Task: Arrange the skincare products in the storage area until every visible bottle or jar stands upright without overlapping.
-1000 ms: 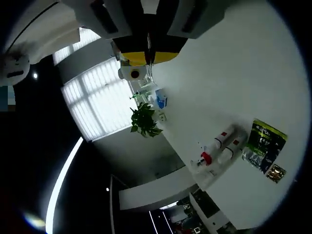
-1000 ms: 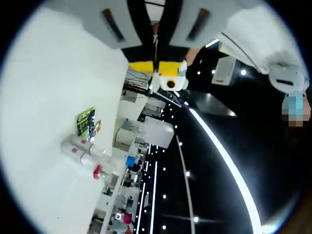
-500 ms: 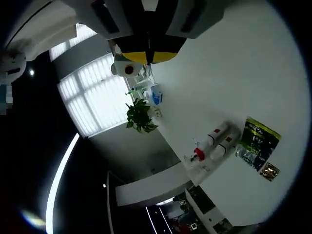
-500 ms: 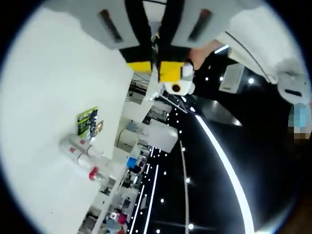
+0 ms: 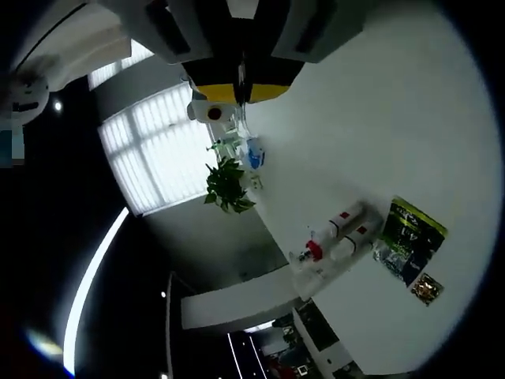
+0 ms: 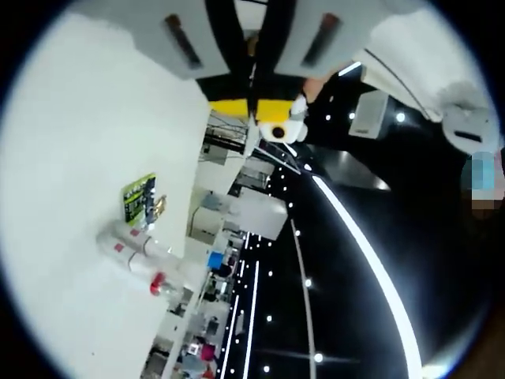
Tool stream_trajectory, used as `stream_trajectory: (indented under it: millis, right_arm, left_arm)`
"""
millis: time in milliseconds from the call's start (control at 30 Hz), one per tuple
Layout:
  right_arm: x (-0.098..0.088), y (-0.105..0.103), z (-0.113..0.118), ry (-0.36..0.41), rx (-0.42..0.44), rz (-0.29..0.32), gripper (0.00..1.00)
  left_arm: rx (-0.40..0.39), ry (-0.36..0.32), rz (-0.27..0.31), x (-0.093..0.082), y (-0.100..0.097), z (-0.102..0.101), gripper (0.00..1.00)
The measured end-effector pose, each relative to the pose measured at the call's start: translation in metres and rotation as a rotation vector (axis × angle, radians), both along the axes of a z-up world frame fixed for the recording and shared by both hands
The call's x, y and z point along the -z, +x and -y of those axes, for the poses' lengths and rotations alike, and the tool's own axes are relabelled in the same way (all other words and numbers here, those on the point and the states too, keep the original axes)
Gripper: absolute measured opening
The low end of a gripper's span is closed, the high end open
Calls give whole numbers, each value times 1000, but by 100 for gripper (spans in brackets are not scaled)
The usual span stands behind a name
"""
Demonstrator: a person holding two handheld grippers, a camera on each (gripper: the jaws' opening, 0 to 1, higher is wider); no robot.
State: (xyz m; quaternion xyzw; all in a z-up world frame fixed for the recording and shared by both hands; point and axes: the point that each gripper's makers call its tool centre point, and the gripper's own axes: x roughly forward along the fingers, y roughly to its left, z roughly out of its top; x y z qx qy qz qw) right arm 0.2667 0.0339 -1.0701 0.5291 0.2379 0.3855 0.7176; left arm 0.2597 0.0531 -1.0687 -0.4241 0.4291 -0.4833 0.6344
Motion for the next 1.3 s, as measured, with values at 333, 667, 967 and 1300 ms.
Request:
stream_trajectory:
  millis: [333,667,967,1300]
  right_arm:
    - [-2,14,5,56,30,-9,0]
    - [1,18,-1,74,13,-11,0]
    - [5,24,-2,50,25,-16,5]
    - [23,14,12,-34,34,-13,18]
  left_arm:
    - [-14,-1,-3,-2,4,-9,1]
    - [-16,-7,-21,0,10,-10,4]
    - [-17,-10,-15,-2,12,-11,1]
    - [-115,54,-35,19,42,-58,1]
